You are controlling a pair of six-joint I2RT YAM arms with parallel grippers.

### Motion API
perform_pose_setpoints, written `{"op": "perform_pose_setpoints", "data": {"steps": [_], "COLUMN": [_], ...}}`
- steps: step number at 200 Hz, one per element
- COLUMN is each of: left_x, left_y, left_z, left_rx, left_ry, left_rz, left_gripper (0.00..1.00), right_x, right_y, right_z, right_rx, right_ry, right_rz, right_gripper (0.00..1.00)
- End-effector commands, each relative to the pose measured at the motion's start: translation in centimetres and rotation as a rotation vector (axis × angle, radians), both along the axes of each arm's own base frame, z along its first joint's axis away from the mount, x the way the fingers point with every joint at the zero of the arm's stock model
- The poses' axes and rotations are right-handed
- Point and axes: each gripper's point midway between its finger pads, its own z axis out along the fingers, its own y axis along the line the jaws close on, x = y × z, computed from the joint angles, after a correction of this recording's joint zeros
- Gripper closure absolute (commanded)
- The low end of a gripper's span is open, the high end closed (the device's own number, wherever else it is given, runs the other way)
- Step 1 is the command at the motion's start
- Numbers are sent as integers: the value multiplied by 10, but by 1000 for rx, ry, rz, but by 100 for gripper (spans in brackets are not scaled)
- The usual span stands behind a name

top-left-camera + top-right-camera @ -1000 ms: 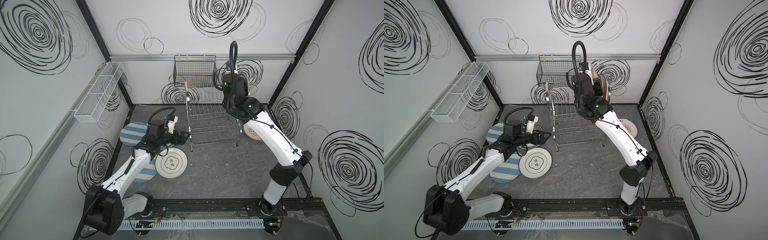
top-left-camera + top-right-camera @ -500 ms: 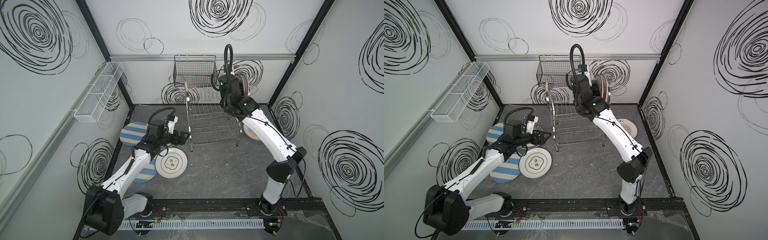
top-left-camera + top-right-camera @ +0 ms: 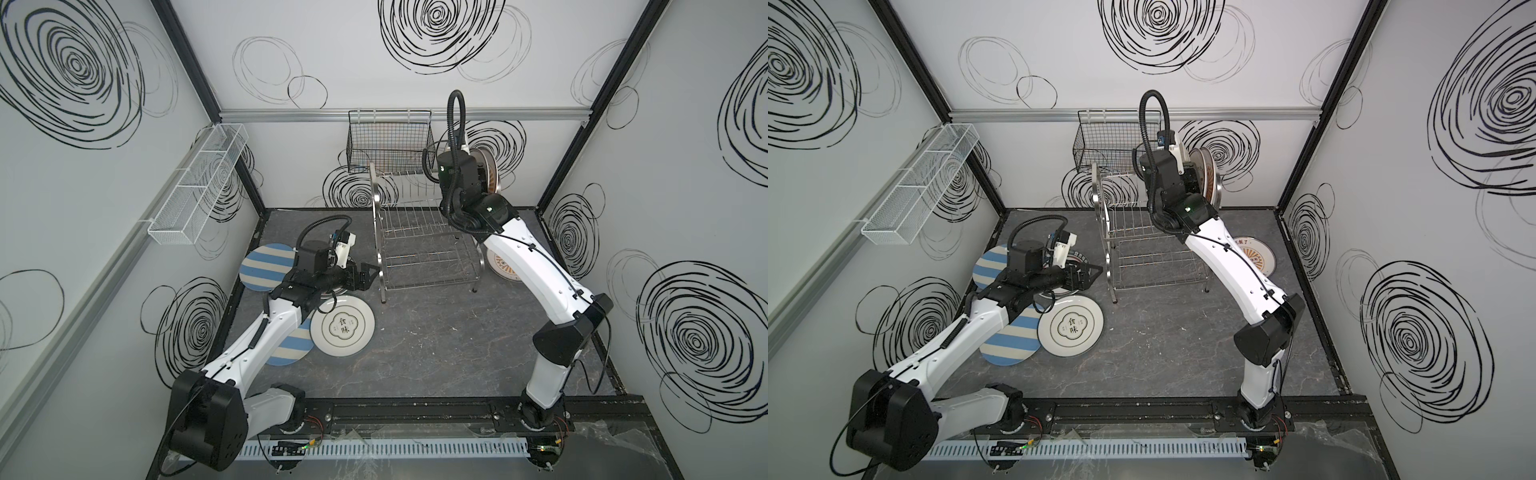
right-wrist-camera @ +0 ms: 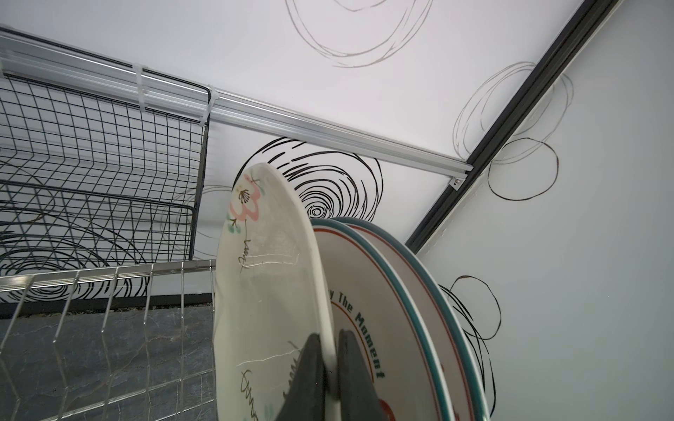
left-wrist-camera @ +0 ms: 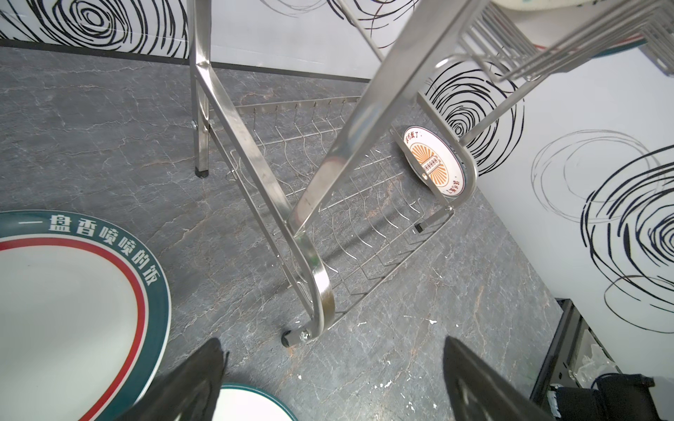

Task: Load the plates into the dish rack
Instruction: 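Open the right gripper and lift it off the standing floral plate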

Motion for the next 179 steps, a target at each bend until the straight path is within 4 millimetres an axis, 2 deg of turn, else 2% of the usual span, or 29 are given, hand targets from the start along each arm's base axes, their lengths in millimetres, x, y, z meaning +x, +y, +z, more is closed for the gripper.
{"op": "perform_pose_setpoints", "data": {"steps": [1,76,151,179], "left_x": [1,0,-2,-2], "left_y": [-2,-2,-1,0], "left_z": [9,10,13,15], "left_rx": [-8,-12,-15,-13], "left_ry": [-44,-48,-56,-64], "left_rz": [-8,-8,-5,-2], "left_gripper": [4,4,4,4], "right_x": [-11,-22,-29,-28], "right_y": [-12,-11,-3,4], "right_z": [21,27,41,44], "right_rx": [63,79,119,138], "right_ry": [-72,-80,-108,-105], "right_rz": [-24,-1,69,108], "right_gripper": [85,75,72,63]}}
